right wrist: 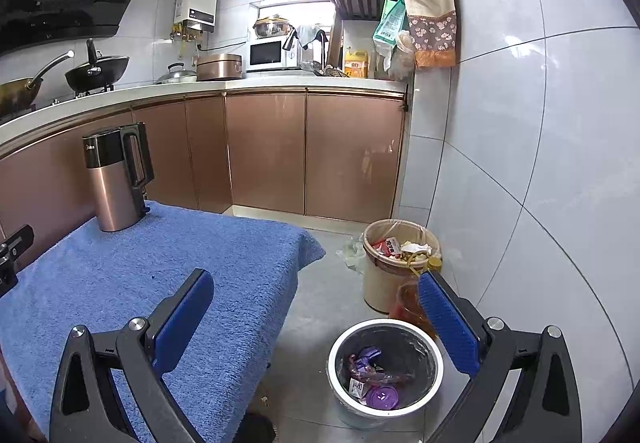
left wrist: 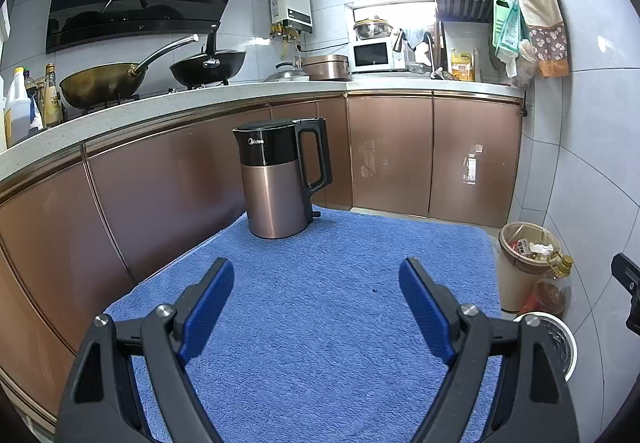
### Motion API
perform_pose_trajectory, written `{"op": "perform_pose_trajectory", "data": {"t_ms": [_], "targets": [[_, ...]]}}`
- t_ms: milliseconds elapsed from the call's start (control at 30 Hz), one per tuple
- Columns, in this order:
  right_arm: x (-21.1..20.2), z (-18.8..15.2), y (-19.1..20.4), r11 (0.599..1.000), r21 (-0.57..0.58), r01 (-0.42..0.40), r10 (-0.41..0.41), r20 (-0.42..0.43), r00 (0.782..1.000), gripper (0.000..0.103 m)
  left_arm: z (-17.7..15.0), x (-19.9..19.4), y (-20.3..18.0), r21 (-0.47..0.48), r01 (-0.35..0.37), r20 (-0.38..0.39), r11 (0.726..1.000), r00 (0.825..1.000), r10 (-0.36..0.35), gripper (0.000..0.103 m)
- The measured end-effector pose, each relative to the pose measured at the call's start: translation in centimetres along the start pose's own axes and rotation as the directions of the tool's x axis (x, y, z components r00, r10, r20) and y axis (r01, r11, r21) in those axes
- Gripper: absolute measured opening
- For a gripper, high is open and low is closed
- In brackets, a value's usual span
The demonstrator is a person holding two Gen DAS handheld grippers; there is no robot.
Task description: Collect trash
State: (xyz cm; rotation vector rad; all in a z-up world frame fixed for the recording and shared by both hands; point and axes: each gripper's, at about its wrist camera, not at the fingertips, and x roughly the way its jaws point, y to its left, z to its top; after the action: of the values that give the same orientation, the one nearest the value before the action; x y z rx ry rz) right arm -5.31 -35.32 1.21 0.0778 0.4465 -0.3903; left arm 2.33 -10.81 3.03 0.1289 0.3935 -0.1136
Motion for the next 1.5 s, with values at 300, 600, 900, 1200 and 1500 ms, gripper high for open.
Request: {"op": "perform_pose_trajectory", "data": {"t_ms": [300,600,900,1200,1500], "targets": [[0.43,-0.26,-0.03,1.0,0.003,0.0,0.0,-0.007,1.0,0.103,-0.18,-0.04,-0.47,0.01,0.001,0.0,1.0,1.0,-0.001,0.084],[0.57,-0.45,0.01,1.0,0.0,0.0,0.0,-0.01,1.0,0.103,-0.29,0.14,-0.51,0.014,0.013,-0.007,1.0,1.0,-0.013,0.084],[0.67,-0.47,0.03,1.0,0.0,0.001,-0.001,-0.012,1.0,0.103,-0.46,0.24,-0.72,0.028,0.031,-0.017,0.999,0.999,-0.031,0.084],[0.72,-0.54,-0.05,1.0,-0.001,0.0,0.0,-0.013,1.0,0.103,-0.58,0.3,-0.75,0.035,0.039,-0.02,0.999,0.999,-0.038,0.084],[0.76,-0.51,-0.11,1.0,-0.001,0.0,0.0,-0.013,1.0,0.103,-0.63,0.32,-0.75,0.033,0.043,-0.023,0.999,0.999,-0.042,0.084]]}}
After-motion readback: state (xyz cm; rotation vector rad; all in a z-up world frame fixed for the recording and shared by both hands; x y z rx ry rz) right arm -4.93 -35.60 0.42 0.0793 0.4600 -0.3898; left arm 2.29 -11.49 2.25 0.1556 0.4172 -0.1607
